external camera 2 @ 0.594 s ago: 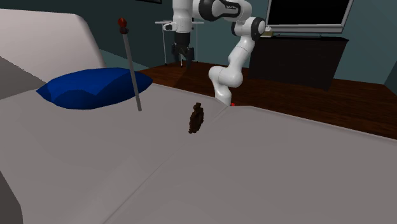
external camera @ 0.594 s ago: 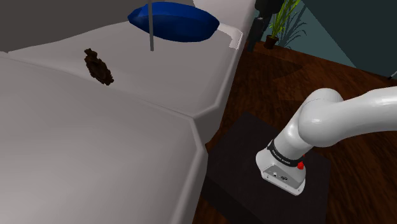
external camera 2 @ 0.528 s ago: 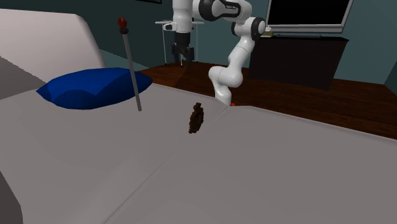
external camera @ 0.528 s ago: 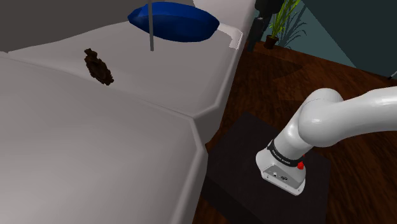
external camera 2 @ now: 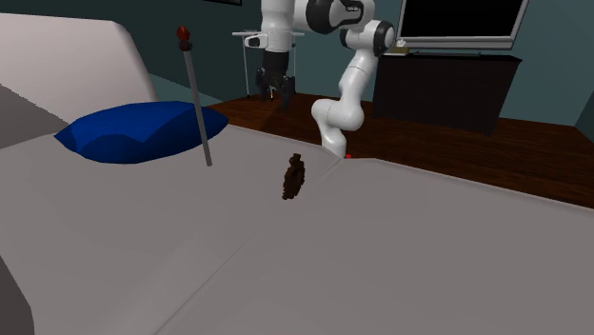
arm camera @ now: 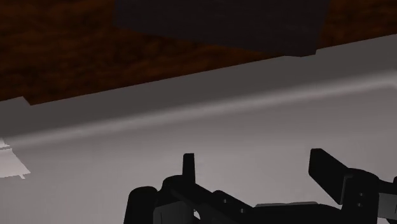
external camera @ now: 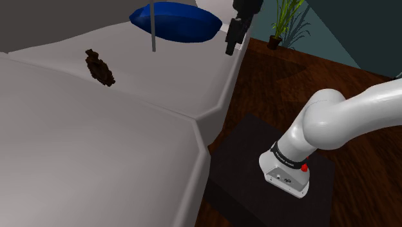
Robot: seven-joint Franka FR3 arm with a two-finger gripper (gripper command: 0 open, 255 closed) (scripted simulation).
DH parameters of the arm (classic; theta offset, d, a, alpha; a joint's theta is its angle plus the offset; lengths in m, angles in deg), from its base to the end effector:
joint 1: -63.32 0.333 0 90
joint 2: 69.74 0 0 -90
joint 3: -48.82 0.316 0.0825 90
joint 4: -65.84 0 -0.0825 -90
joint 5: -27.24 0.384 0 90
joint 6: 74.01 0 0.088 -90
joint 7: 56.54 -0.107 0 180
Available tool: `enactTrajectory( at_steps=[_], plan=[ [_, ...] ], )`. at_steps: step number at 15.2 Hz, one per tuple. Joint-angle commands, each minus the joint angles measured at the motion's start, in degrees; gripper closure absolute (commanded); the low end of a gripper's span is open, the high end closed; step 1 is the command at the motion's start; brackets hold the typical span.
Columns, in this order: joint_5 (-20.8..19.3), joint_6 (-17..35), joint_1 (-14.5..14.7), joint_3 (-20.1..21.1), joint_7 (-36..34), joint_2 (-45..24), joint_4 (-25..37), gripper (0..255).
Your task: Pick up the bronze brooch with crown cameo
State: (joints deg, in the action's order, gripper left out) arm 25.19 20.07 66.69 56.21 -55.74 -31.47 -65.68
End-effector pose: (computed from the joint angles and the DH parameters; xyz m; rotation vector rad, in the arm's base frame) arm 0.3406 0.0718 0.5852 3.0152 0.2676 0.0284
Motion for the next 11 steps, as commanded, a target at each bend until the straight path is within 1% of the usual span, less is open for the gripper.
enactTrajectory(
  at_steps=[1, 6, 11],
  plan=[
    [0.76, 1.23, 0.62, 1.87, -1.73, -2.87, 2.2, 0],
    [1.73, 4.18, 1.92, 6.69, -6.26, -9.77, 7.45, 0],
    [1.09, 6.35, 2.85, 11.5, -11.03, -17.43, 14.09, 0]
  ],
)
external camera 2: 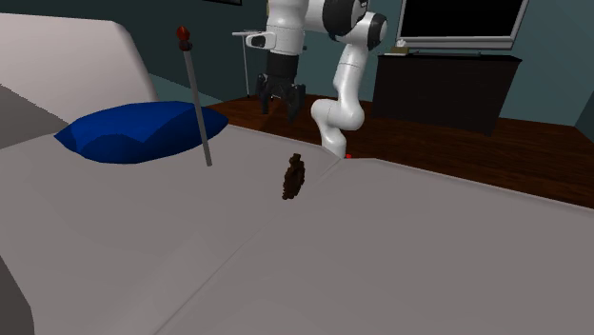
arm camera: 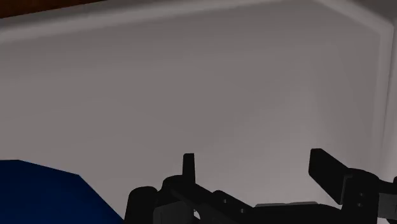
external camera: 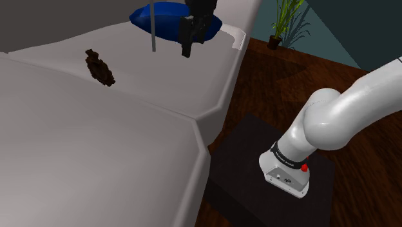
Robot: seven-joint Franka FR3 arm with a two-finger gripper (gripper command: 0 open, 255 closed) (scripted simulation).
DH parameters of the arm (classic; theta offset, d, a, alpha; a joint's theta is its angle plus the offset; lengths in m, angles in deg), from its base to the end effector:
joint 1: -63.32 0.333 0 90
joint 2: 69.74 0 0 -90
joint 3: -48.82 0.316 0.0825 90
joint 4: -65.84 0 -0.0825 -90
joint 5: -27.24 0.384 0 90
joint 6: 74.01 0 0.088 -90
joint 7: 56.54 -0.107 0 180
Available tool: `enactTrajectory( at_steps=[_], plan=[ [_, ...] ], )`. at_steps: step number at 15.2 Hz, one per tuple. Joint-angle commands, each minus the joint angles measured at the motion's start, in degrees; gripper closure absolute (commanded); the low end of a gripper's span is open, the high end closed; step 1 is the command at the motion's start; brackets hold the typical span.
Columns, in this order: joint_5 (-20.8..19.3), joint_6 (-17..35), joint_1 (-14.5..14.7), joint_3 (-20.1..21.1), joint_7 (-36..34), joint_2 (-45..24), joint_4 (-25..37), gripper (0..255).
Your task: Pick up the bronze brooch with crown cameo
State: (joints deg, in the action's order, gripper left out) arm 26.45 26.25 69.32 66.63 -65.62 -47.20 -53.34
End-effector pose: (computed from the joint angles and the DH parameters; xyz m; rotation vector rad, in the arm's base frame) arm 0.4002 0.1967 0.5836 3.0039 0.3615 0.1211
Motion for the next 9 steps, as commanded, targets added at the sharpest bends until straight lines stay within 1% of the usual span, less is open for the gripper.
enactTrajectory(
  at_steps=[1, 5, 9],
  plan=[
    [-0.53, 0.5, 0.4, 2.04, -2.15, -3.33, 3.25, 0],
    [-2.75, 1.28, 1.19, 5.83, -6.35, -10.25, 9.88, 0],
    [-6.41, 1.1, 2.51, 9.39, -10.84, -17.93, 17.65, 0]
  ],
)
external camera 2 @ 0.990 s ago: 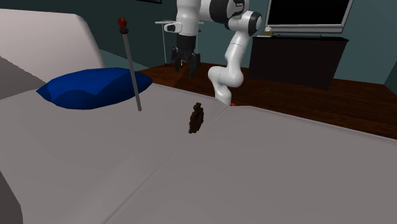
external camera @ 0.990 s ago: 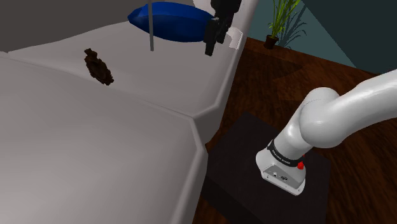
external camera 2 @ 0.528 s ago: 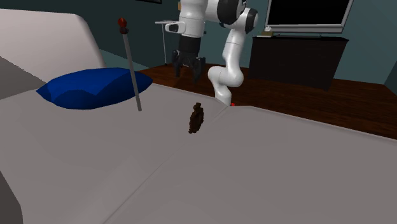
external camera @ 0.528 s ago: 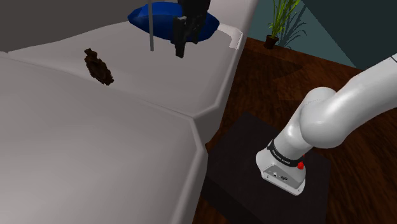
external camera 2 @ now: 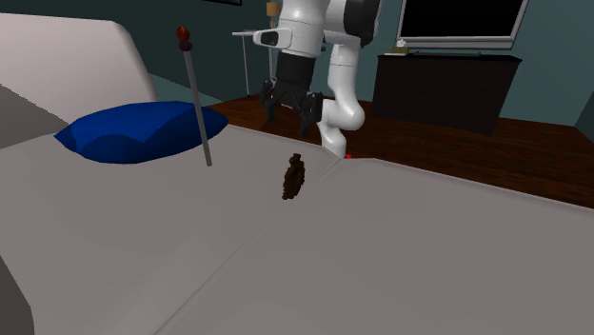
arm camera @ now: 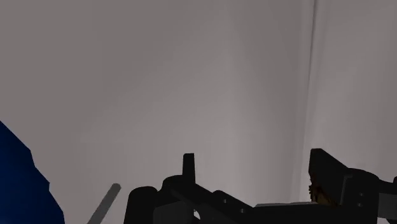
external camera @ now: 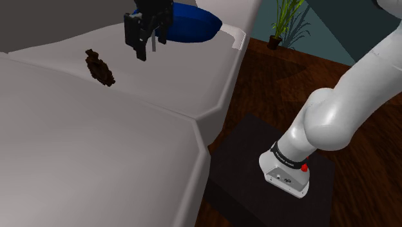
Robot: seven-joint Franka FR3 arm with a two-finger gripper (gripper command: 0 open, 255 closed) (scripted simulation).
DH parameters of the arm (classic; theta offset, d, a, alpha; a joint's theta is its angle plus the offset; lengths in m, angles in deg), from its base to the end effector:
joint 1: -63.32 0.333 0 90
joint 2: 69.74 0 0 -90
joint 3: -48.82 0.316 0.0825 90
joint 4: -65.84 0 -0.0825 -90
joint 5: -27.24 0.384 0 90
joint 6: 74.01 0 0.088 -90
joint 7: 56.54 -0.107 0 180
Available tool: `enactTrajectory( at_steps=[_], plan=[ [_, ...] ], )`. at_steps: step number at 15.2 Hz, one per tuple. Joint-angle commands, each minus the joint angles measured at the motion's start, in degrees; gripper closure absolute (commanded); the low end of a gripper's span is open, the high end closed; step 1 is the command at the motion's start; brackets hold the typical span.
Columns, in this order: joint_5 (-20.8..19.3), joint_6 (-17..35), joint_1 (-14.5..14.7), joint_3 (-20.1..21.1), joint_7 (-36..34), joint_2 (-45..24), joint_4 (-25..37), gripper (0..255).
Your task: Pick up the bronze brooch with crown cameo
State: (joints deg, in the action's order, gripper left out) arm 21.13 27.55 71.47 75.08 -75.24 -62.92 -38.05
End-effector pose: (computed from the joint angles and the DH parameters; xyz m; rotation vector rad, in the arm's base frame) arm 0.4399 0.3043 0.5855 2.9915 0.4385 0.1956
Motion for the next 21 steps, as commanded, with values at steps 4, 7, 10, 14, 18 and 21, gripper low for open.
enactTrajectory(
  at_steps=[4, 7, 10, 14, 18, 21],
  plan=[
    [-6.16, -1.63, 2.88, 3.89, -5.75, -10.8, 11.55, 0],
    [-10.67, -3.68, 6.01, 5.34, -8.79, -17.85, 19.69, 0],
    [-11.65, -2.65, 6.79, 5.39, -9.64, -19.29, 19.91, 0],
    [-11.54, 0.55, 6.36, 5.28, -10.13, -18.85, 16.29, 0],
    [-11.55, 1.89, 6.21, 5.22, -10.35, -18.74, 14.84, 255],
    [-11.58, 1.87, 6.23, 5.22, -10.36, -18.79, 14.89, 255]
  ],
)
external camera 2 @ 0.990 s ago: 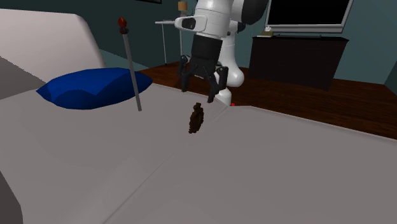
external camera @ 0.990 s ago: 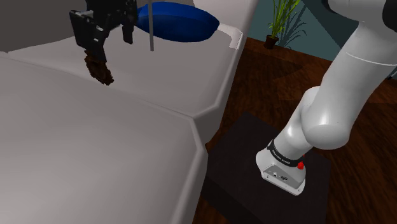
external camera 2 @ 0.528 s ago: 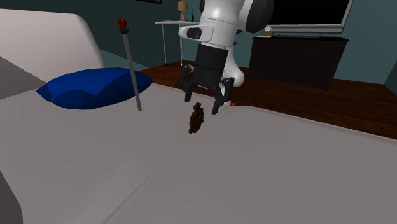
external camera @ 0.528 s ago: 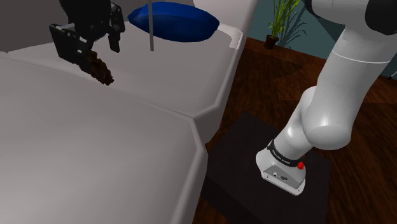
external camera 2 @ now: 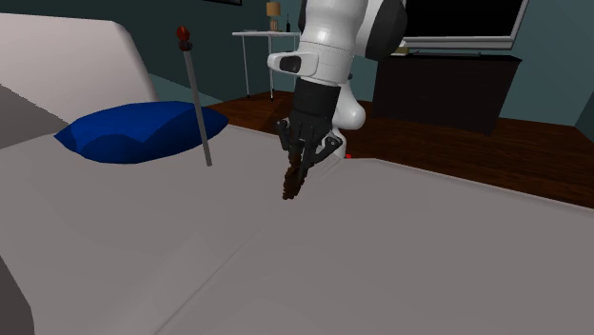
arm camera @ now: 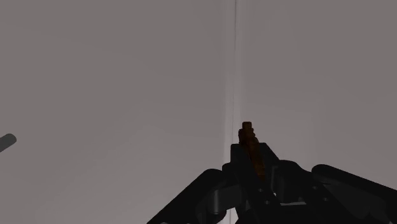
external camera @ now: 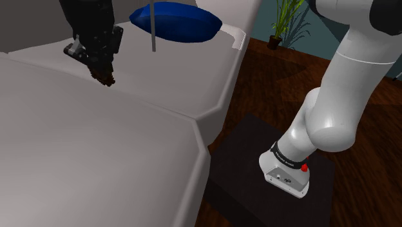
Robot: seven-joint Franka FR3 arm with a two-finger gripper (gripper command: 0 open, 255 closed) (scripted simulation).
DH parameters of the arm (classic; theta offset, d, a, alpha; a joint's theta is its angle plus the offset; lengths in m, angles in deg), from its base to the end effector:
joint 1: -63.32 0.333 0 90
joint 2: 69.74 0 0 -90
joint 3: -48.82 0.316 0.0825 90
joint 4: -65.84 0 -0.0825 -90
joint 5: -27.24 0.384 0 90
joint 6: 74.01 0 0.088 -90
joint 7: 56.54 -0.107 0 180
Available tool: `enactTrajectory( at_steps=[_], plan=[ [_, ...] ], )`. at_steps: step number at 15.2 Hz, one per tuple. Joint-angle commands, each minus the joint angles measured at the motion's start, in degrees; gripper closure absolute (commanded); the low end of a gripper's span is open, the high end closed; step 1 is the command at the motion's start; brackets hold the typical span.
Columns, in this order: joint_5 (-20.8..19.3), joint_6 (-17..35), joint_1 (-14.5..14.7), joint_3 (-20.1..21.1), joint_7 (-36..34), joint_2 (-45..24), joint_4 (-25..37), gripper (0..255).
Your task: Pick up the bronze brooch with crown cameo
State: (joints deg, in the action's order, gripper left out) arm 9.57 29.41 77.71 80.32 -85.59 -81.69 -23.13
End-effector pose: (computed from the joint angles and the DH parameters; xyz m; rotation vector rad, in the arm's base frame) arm 0.4748 0.4106 0.5490 2.9773 0.5122 0.2698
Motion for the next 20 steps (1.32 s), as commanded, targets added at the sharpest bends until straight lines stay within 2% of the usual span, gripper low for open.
enactTrajectory(
  at_steps=[1, 6, 20],
  plan=[
    [-0.01, 0.02, -0.01, -0.02, 0.0, -0.01, -0.03, 255],
    [0.01, -0.09, -0.01, 0.0, 0.01, 0.02, 0.05, 255],
    [-1.06, -11.83, 2.01, 0.39, 1.56, -2.52, 14.08, 255]
  ],
)
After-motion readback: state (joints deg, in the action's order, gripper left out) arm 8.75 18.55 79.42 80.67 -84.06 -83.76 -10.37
